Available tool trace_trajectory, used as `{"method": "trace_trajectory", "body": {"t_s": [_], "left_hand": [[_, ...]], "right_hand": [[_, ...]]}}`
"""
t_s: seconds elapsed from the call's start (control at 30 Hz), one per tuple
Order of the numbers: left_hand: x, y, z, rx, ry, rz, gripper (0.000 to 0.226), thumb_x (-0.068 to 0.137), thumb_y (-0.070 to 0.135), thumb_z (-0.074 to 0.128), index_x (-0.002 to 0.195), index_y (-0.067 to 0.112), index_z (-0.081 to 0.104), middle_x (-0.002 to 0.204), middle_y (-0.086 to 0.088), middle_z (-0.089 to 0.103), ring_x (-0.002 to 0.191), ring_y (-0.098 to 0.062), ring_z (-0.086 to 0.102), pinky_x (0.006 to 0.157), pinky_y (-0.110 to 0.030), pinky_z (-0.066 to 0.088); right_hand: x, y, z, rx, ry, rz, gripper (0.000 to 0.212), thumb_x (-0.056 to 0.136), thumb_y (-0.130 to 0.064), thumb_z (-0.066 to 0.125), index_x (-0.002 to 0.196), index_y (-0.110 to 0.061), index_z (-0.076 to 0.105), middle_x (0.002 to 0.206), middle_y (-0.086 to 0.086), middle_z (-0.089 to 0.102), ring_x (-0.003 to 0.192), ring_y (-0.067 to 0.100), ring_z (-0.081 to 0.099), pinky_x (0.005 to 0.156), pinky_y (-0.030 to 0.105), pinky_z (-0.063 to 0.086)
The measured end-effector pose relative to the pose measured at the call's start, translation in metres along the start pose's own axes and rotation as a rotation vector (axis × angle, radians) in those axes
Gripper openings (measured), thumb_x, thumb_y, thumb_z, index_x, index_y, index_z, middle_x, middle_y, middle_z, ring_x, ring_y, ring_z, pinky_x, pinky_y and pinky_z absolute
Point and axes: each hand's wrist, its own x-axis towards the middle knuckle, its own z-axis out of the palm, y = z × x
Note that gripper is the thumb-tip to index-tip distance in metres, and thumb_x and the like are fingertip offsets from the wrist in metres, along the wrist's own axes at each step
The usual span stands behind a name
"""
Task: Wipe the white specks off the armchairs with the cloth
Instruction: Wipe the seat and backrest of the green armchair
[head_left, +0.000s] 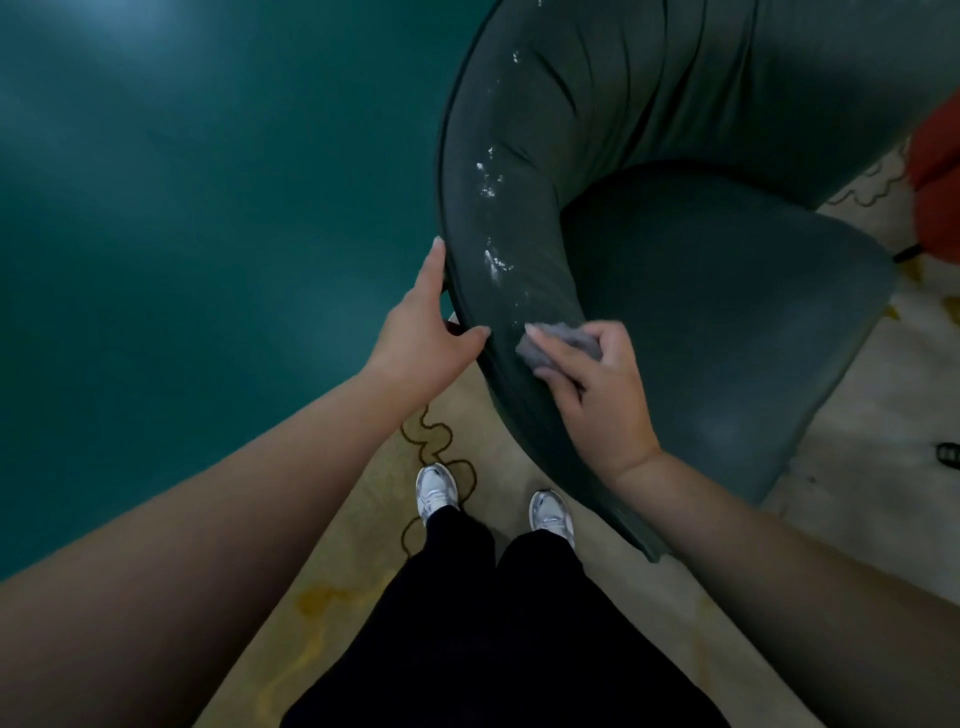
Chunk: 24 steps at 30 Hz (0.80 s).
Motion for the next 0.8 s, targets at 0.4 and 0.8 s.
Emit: {"method": "trace_trajectory", "body": {"t_s": [0.4, 0.8], "left_hand": [[0.02, -0.006, -0.022, 0.023, -0.074, 0.073, 0.094, 0.086, 0.03, 0.07, 0.152, 0.035, 0.003, 0.146, 0.009, 0.043, 0.086, -0.003, 0.064, 0.082, -0.024, 0.046], [0.034, -0.007, -0.026, -0.007, -0.084, 0.054, 0.101, 0.079, 0.029, 0.077, 0.151, 0.04, 0.006, 0.145, 0.009, 0.045, 0.1, -0.01, 0.065, 0.097, -0.034, 0.049]], "right_hand": [[0.001, -0.018, 0.009, -0.046, 0.055, 0.032, 0.046, 0.083, -0.004, 0.069, 0.123, -0.026, 0.064, 0.104, 0.011, 0.046, 0.095, 0.025, 0.049, 0.085, 0.04, 0.05], [0.03, -0.021, 0.014, 0.063, 0.038, 0.11, 0.04, 0.089, -0.026, 0.062, 0.129, -0.02, 0.06, 0.101, 0.007, 0.045, 0.092, 0.007, 0.045, 0.089, 0.006, 0.037]]}}
